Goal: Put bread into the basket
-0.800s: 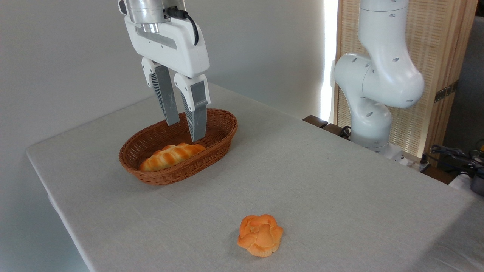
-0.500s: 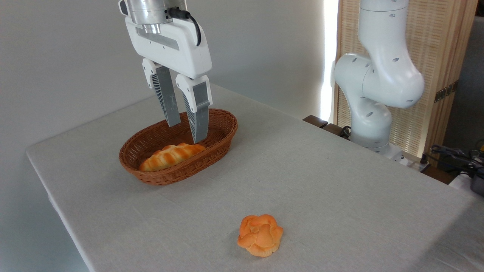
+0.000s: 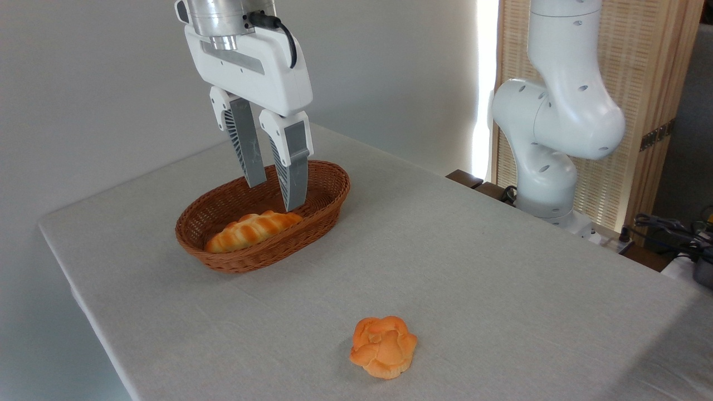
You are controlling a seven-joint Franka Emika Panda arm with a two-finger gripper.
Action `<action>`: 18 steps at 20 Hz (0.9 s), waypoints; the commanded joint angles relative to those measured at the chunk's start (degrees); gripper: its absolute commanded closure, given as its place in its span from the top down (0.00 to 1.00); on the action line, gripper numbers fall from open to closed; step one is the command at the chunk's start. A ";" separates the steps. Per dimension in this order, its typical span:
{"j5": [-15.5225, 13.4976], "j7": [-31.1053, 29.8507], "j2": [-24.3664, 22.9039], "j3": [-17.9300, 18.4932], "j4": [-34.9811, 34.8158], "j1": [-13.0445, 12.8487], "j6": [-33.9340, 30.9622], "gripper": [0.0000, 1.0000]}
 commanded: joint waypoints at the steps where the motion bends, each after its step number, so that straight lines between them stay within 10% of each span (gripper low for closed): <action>1: 0.05 0.06 0.34 1.63 0.56 -0.25 -0.84 1.00; 18: 0.76 6.72 -2.39 9.71 -19.21 0.71 17.88 1.00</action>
